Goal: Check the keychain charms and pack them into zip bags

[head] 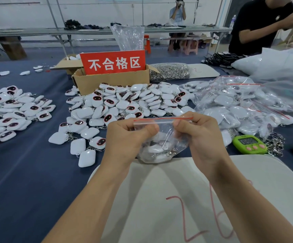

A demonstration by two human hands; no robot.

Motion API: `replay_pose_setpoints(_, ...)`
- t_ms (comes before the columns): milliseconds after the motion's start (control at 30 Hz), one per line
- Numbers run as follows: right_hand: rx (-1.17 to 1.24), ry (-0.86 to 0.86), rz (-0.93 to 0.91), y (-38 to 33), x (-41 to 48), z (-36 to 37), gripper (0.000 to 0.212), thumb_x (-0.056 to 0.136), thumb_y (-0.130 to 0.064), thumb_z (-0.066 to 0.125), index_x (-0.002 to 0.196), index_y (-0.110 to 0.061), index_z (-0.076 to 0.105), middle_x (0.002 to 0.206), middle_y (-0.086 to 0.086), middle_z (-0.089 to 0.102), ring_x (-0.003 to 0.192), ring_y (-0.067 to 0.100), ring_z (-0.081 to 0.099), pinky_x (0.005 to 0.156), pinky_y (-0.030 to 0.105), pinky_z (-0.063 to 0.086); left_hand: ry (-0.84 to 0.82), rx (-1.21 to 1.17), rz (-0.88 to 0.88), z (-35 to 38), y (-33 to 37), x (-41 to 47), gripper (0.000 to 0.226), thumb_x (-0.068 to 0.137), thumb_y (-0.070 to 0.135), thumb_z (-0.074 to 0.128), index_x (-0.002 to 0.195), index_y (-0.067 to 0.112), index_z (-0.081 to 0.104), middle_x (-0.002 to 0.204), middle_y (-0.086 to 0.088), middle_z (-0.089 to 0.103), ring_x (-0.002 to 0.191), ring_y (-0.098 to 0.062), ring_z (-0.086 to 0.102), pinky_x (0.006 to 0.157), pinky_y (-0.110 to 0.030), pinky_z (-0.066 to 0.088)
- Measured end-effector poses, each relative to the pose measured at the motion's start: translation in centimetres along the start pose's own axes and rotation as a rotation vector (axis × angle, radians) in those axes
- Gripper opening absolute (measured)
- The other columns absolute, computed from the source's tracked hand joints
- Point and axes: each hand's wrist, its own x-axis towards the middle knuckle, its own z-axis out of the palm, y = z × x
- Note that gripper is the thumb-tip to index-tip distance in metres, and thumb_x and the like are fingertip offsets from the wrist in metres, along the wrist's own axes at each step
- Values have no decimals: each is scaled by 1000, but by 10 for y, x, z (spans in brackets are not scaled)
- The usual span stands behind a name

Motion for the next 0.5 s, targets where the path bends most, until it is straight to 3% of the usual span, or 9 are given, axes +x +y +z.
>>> replay_pose_setpoints(167,21,32,3,1,2,-3,23,86,9,66,70,-7,70,58,8,64,53,15,56,53,21,47,25,-13,19,-5,0,4,15,75,5,85,76,20,84,77,-5,78,69,-12,71,66,-23,58)
replay_pose_setpoints(500,3,-7,11,4,3,-5,27,87,5,67,67,-12,74,58,7,64,56,18,54,56,24,47,82,9,68,-2,-3,8,25,71,3,88,70,28,83,67,6,74,60,-4,63,59,-15,51)
